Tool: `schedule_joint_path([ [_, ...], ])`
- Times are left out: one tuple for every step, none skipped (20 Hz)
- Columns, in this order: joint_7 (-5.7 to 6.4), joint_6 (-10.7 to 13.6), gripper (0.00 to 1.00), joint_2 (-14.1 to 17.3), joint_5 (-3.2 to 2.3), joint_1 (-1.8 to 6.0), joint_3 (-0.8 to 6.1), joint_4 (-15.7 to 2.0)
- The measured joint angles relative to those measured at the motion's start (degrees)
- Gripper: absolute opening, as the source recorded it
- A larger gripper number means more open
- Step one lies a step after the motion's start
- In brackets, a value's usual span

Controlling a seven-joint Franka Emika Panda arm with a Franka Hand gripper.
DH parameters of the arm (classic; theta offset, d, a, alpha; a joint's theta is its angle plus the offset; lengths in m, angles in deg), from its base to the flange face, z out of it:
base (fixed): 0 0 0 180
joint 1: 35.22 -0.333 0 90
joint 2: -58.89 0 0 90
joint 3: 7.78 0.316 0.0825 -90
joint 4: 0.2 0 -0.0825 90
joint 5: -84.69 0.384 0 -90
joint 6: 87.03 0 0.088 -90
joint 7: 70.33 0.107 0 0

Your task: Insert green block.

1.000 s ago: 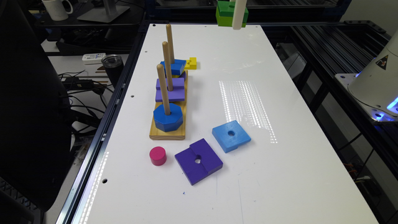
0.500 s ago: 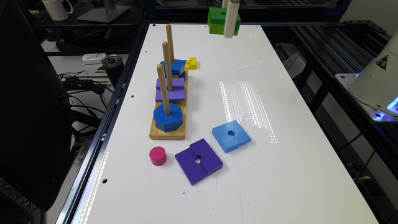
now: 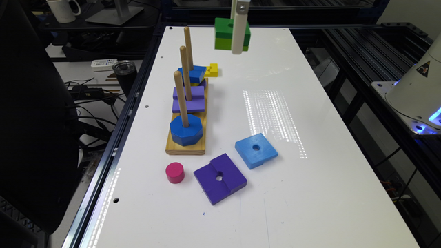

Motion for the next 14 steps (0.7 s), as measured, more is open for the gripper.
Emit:
schedule_joint_path([
  [0.39, 0.00, 0.00, 0.57, -0.04, 0.00, 0.35, -0.62],
  [0.73, 0.00, 0.00, 1.13, -0.07, 0.00, 0.70, -1.21],
  [1.13, 0.00, 0.00, 1.78, -0.11, 0.00, 1.10, -1.94],
  [1.49, 0.01, 0.00, 2.32, -0.16, 0.00, 1.42, -2.52],
  [1.83, 0.01, 0.00, 2.85, -0.23, -0.01, 1.72, -3.09],
  [2.13, 0.01, 0.00, 3.36, -0.29, -0.01, 2.02, -3.66],
  [2.48, 0.01, 0.00, 3.90, -0.40, -0.01, 2.32, -4.22],
  [2.89, 0.03, 0.00, 4.53, -0.52, -0.01, 2.68, -4.92],
  [3.21, 0.04, 0.00, 5.03, -0.63, -0.01, 2.96, -5.47],
  [3.54, 0.05, 0.00, 5.53, -0.74, -0.01, 3.22, -6.01],
  [3.84, 0.06, 0.00, 6.01, -0.83, -0.01, 3.48, -6.55],
  [4.09, 0.07, 0.00, 6.47, -0.88, -0.02, 3.73, -7.04],
  [4.34, 0.07, 0.00, 7.00, -0.94, -0.03, 3.97, -7.61],
  [4.55, 0.09, 0.00, 7.41, -1.00, -0.03, 4.14, -8.09],
])
